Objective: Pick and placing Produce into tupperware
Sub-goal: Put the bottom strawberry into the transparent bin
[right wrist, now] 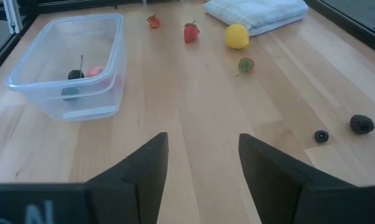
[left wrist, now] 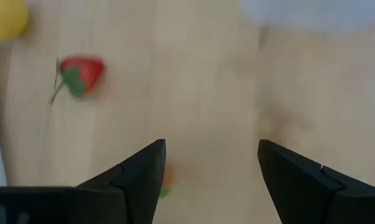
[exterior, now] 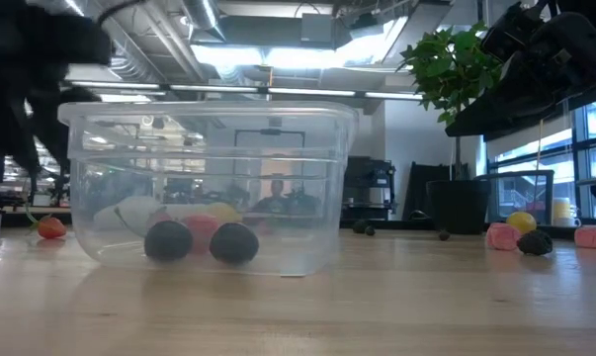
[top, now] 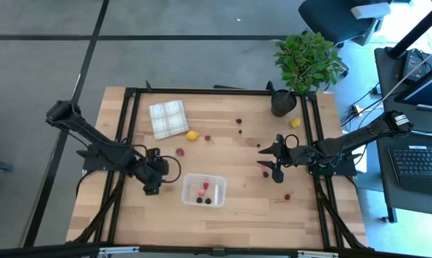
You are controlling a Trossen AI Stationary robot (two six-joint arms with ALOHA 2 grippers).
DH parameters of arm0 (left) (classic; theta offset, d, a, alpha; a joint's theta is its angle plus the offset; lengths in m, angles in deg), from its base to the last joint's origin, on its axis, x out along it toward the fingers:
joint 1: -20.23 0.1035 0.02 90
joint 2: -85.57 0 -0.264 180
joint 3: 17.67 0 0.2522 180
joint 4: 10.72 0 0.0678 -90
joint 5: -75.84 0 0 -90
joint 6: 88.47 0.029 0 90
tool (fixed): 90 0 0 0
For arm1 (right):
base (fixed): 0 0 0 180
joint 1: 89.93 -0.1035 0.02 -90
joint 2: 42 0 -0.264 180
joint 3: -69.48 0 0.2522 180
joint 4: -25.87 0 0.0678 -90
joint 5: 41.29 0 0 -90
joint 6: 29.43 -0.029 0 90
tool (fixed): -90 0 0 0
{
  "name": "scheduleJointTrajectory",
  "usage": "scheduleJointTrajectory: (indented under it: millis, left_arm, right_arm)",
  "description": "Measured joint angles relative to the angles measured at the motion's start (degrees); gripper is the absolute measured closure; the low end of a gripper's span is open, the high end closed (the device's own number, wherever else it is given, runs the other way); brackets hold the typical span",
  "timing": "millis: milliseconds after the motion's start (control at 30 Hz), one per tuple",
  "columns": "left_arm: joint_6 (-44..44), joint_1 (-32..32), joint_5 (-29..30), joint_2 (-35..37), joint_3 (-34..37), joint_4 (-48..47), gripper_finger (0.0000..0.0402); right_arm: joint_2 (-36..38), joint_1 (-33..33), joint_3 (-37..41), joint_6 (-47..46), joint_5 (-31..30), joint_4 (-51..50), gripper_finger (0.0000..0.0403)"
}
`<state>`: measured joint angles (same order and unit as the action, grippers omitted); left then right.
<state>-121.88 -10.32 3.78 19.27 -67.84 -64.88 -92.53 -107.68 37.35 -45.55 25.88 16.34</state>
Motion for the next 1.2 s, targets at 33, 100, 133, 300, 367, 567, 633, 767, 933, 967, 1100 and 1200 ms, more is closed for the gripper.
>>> scheduleJointTrajectory:
  millis: [33,100,133,300,367,567,633,767,933,967,1100,1200]
  left_arm:
    - [0.0,0.1,0.3,0.0,1.1,0.0,0.0154]
    - [0.7,0.1,1.6,0.0,2.7,0.0,0.0154]
    - [1.2,0.3,1.9,0.0,3.4,0.1,0.0154]
    - [0.9,2.8,1.6,-0.1,5.0,0.0,0.0154]
    - [1.0,3.8,1.5,-0.1,5.2,0.1,0.0154]
    - [1.0,6.6,0.0,-0.1,5.4,0.1,0.0154]
    - [1.0,7.2,0.0,-0.1,5.4,0.1,0.0154]
    - [1.0,7.9,0.0,-0.1,5.4,0.1,0.0154]
    - [1.0,8.0,-1.3,-0.1,5.4,0.0,0.0154]
    - [1.0,8.0,-1.3,-0.3,5.4,0.0,0.0154]
    - [2.1,8.0,-1.2,-2.1,5.4,0.1,0.0154]
    - [2.3,8.0,-1.2,-4.1,5.4,0.2,0.0154]
  right_arm:
    - [0.0,0.0,0.0,0.0,0.0,0.0,0.0205]
    - [0.0,0.0,0.0,0.0,0.0,0.0,0.0205]
    - [0.0,0.0,0.0,0.0,0.0,0.0,0.0205]
    - [0.0,0.0,0.0,0.0,0.0,0.1,0.0205]
    - [0.0,0.0,0.0,0.1,0.0,0.1,0.0205]
    - [0.0,0.0,0.0,0.1,0.0,0.2,0.0205]
    - [0.0,0.0,0.0,0.1,0.0,0.2,0.0205]
    - [0.0,0.0,0.0,0.1,0.0,0.2,0.0205]
    - [0.0,0.0,0.0,0.1,0.0,0.2,0.0205]
    - [0.0,0.0,0.0,0.1,0.0,0.2,0.0205]
    - [0.0,0.0,0.0,0.1,0.0,0.2,0.0205]
    - [0.0,0.0,0.0,0.1,0.0,0.2,0.0205]
